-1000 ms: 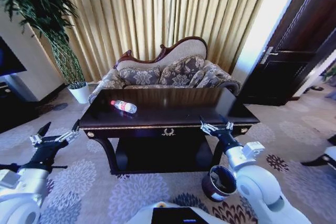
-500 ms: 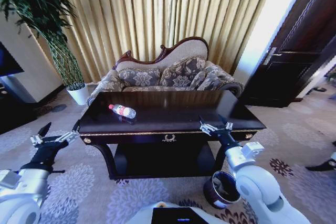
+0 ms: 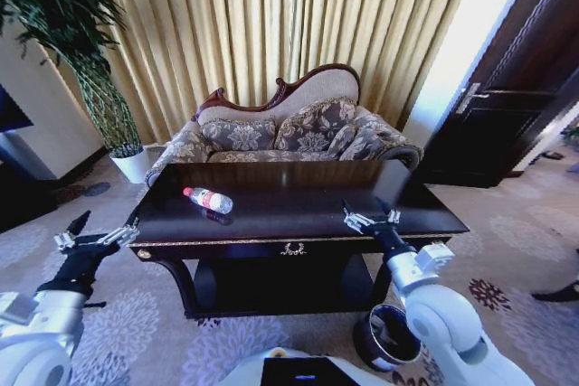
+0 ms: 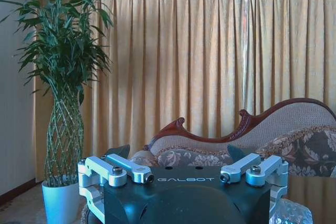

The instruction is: Move to the front of the table and place the trash on the table into the trash bin.

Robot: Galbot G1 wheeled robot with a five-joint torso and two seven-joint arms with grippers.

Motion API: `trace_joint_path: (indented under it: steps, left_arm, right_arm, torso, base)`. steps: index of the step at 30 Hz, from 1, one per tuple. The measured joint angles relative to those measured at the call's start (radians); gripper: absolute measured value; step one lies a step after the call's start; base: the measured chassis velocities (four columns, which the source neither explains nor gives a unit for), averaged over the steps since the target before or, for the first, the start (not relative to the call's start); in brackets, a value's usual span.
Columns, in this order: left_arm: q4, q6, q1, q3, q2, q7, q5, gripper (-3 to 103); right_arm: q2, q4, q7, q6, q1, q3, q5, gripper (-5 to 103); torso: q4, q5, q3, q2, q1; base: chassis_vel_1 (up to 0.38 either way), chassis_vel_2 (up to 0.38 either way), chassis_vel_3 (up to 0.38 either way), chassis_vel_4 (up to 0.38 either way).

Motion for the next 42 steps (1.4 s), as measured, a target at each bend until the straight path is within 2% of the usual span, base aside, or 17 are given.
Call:
trace_joint_path:
  steps: [10,16,22,23,27,29,32,34,36,37,42]
  left_arm:
    - [0.0,0.001,-0.002,0.01,0.003,-0.003,0.001,100]
    - [0.0,0.005,-0.015,0.008,0.041,-0.025,-0.003,100]
    - [0.017,0.043,-0.073,-0.001,0.162,-0.064,-0.042,100]
    - [0.017,0.043,-0.073,-0.001,0.162,-0.064,-0.042,100]
    - [0.077,0.048,-0.11,0.001,0.278,-0.087,-0.061,100]
    - [0.084,0.051,-0.119,0.006,0.298,-0.104,-0.071,100]
    - [0.098,0.083,-0.171,0.071,0.376,-0.241,-0.126,100]
    - [0.102,0.086,-0.179,0.082,0.387,-0.256,-0.131,100]
    - [0.125,0.093,-0.208,0.124,0.43,-0.279,-0.141,100]
    - [0.145,0.094,-0.229,0.151,0.454,-0.282,-0.146,100]
    - [0.186,0.094,-0.277,0.197,0.494,-0.283,-0.149,100]
  right_arm:
    - [0.009,0.0,0.0,0.0,-0.003,-0.002,-0.002,100]
    - [0.019,0.0,0.001,0.006,-0.01,-0.006,-0.01,100]
    - [0.023,0.0,0.003,0.012,-0.017,-0.003,-0.022,100]
    - [0.023,0.0,0.003,0.012,-0.017,-0.003,-0.022,100]
    - [0.032,0.0,0.003,0.018,-0.026,0.001,-0.029,100]
    - [0.033,0.0,0.003,0.018,-0.026,0.001,-0.03,100]
    - [0.042,-0.006,0.004,0.019,-0.026,-0.004,-0.044,100]
    - [0.044,-0.007,0.004,0.02,-0.026,-0.005,-0.046,100]
    - [0.05,-0.008,0.004,0.02,-0.026,-0.008,-0.055,100]
    - [0.052,-0.008,0.004,0.02,-0.029,-0.008,-0.059,100]
    - [0.053,-0.004,0.005,0.02,-0.038,0.0,-0.064,100]
  torso:
    - [0.0,0.0,0.0,0.0,0.0]
    - [0.0001,-0.0001,0.0,0.0,0.0]
    - [0.0,-0.0001,0.0,0.0,0.0]
    - [0.0,-0.0001,0.0,0.0,0.0]
    - [0.0001,-0.0003,0.0,0.0,0.0]
    - [0.0002,-0.0001,0.0,0.0,0.0]
    - [0.0,-0.0002,0.0,0.0,0.0]
    - [0.0,0.0,0.0,0.0,0.0]
    - [0.0,0.0,0.0,0.0,0.0]
    - [0.0001,-0.0001,0.0,0.0,0.0]
    - [0.0,-0.0002,0.0,0.0,0.0]
  base:
    - [-0.064,0.063,0.06,-0.062]
    - [-0.026,0.025,0.029,-0.02]
    - [0.0,0.0,0.0,0.0]
    - [0.0,0.0,0.0,0.0]
    - [0.0,0.0,0.0,0.0]
    - [0.0,0.0,0.0,0.0]
    - [0.0,0.0,0.0,0.0]
    - [0.0,0.0,0.0,0.0]
    - [0.0,0.0,0.0,0.0]
    - [0.0,0.0,0.0,0.0]
    - [0.0,0.0,0.0,0.0]
